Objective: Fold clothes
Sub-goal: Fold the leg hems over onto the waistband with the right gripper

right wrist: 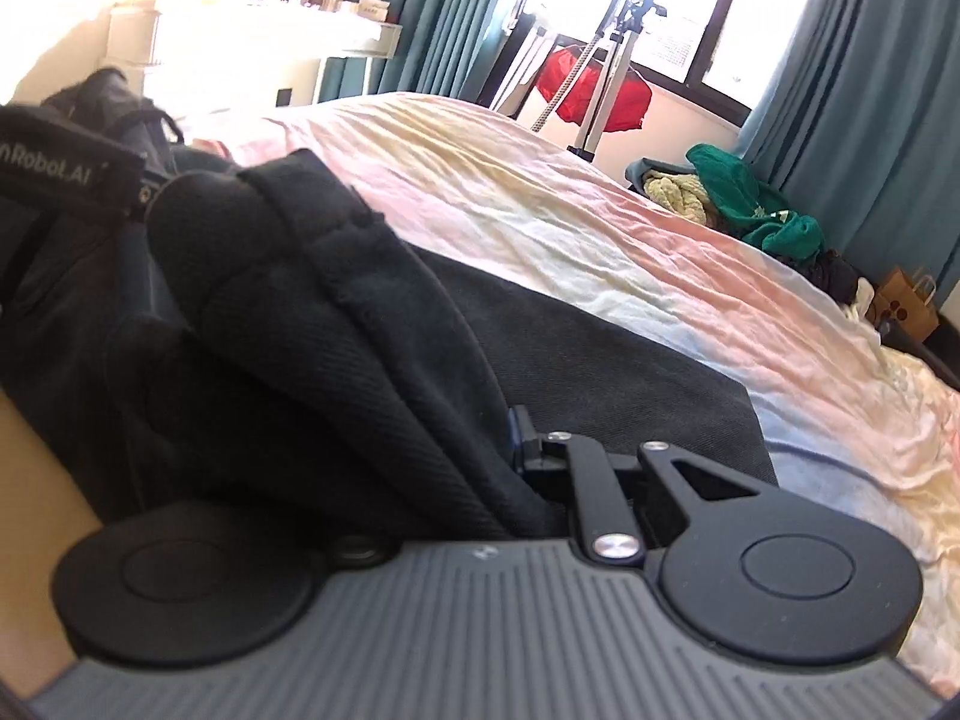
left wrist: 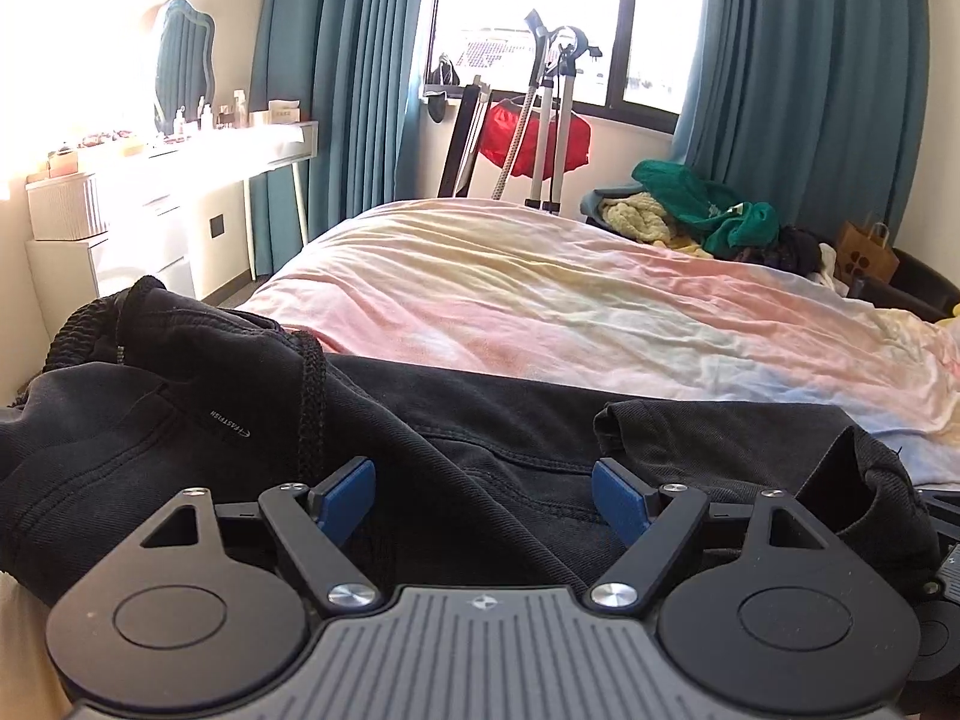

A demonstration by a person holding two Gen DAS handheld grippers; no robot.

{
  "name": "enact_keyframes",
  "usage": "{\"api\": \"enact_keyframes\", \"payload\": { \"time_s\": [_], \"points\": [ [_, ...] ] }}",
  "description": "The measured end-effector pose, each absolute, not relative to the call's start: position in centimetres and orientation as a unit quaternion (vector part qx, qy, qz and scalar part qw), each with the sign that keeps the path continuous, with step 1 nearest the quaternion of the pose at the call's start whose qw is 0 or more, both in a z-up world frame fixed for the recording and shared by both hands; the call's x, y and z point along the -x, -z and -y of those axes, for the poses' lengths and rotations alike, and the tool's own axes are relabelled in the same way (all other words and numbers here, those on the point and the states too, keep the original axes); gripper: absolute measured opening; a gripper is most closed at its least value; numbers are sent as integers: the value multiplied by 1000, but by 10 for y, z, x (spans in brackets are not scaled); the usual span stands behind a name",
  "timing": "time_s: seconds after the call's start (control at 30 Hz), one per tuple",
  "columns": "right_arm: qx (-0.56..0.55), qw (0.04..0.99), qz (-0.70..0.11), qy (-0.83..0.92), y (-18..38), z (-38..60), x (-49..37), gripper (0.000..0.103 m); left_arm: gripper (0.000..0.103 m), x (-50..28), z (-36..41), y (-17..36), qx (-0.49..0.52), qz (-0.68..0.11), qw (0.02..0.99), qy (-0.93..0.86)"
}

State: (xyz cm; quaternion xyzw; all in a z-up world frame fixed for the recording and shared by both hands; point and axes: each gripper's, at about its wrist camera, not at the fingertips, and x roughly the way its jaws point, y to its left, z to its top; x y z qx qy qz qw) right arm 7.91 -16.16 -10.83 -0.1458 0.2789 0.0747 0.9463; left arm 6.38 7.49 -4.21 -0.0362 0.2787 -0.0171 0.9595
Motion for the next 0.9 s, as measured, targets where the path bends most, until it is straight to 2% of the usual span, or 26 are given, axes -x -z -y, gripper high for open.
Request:
{"api": "enact_keyframes", "payload": {
  "time_s": [0.1, 0.2, 0.3, 0.37, 0.4, 0.43, 0.5, 0.53, 0.77, 0.9],
  "points": [
    [99, 945, -303, -69, 117, 160, -84, 16, 81, -63, -80, 39, 54, -275, 960, 21],
    [152, 936, -311, -60, 141, 146, -83, 17, 81, -62, -84, 37, 66, -276, 959, 24],
    [138, 940, -307, -61, 138, 145, -81, 21, 81, -62, -85, 38, 70, -278, 958, 24],
    [87, 942, -316, -74, 128, 152, -81, 33, 81, -62, -85, 39, 71, -278, 958, 25],
    [61, 942, -320, -81, 123, 156, -81, 48, 81, -62, -85, 39, 72, -278, 958, 26],
    [41, 939, -328, -96, 119, 158, -81, 70, 81, -61, -85, 39, 72, -277, 958, 27],
    [7, 929, -342, -138, 114, 157, -77, 97, 81, -60, -86, 39, 75, -275, 958, 31],
    [-3, 925, -344, -159, 110, 154, -71, 103, 81, -59, -86, 39, 78, -274, 958, 32],
    [-87, 911, -323, -241, 67, 162, -39, 103, 81, -57, -93, 39, 94, -268, 958, 30],
    [-106, 935, -280, -189, 53, 190, -42, 103, 81, -61, -93, 43, 97, -275, 956, 33]
  ]
}}
